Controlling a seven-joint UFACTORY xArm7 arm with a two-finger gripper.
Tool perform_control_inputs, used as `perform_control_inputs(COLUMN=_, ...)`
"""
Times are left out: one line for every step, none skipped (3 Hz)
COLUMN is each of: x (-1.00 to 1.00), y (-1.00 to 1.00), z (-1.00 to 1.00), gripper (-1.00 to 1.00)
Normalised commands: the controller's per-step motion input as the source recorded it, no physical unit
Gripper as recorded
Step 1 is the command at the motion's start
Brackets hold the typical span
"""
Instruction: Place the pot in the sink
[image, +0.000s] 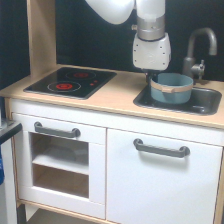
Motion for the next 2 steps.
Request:
perform_control_inputs(x=0.05, y=0.09, z=-0.24, gripper=0.16)
perform_control_inputs(x=0.02, y=-0.02, z=-0.15, gripper=0.73)
